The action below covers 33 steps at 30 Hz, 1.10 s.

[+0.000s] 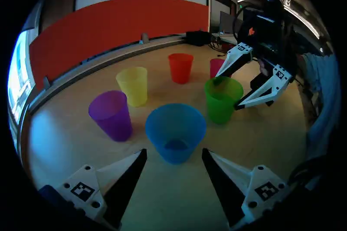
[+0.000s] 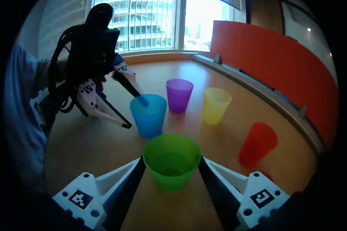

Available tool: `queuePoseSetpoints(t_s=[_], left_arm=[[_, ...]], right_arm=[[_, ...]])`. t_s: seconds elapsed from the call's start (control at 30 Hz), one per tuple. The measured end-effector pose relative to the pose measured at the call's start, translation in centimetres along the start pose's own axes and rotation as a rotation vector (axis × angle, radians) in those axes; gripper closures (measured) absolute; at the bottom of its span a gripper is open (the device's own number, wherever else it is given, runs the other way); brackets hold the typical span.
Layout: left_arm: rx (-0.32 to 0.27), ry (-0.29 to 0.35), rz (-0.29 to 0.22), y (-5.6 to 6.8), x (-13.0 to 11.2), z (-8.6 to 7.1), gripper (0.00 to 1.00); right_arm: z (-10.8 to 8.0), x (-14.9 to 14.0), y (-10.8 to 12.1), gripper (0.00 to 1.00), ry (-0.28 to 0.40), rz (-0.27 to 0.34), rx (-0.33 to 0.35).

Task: Pour water

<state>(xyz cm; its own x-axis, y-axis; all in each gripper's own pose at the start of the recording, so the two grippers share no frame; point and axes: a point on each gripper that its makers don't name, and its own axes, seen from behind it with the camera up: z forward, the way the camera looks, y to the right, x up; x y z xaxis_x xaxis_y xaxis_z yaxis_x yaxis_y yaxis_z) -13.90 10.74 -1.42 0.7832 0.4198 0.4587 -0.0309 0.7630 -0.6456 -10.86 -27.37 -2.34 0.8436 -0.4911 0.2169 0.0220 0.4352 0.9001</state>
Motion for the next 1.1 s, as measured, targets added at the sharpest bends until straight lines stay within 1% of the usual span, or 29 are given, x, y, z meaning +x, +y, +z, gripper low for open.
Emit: queuePoseSetpoints(t_s=[0.33, 0.47, 0.6, 0.87, 1.1], left_arm=[[0.002, -0.009, 0.003, 0.0, -0.2, 0.0, 0.06], [0.006, -0.003, 0.0, 0.0, 0.0, 0.0, 0.06], [0.002, -0.002, -0.003, 0.3, 0.0, -0.3, 0.06], [0.016, 0.002, -0.005, 0.1, -0.2, -1.0, 0.06], [0.031, 0.026, -0.019, 0.1, -0.1, -2.1, 0.06]], right_arm=[[-0.5, -0.7, 0.3, 0.07, -0.004, 0.028, -0.016], [-0.6, -0.6, 0.3, 0.05, 0.002, 0.039, -0.02], [-0.9, -0.8, 0.4, 0.0, -0.003, 0.039, -0.03], [-2.6, -0.8, 0.7, 0.0, 0.0, 0.029, -0.062], [-5.0, -1.0, 0.5, 0.0, 0.013, 0.027, -0.092]])
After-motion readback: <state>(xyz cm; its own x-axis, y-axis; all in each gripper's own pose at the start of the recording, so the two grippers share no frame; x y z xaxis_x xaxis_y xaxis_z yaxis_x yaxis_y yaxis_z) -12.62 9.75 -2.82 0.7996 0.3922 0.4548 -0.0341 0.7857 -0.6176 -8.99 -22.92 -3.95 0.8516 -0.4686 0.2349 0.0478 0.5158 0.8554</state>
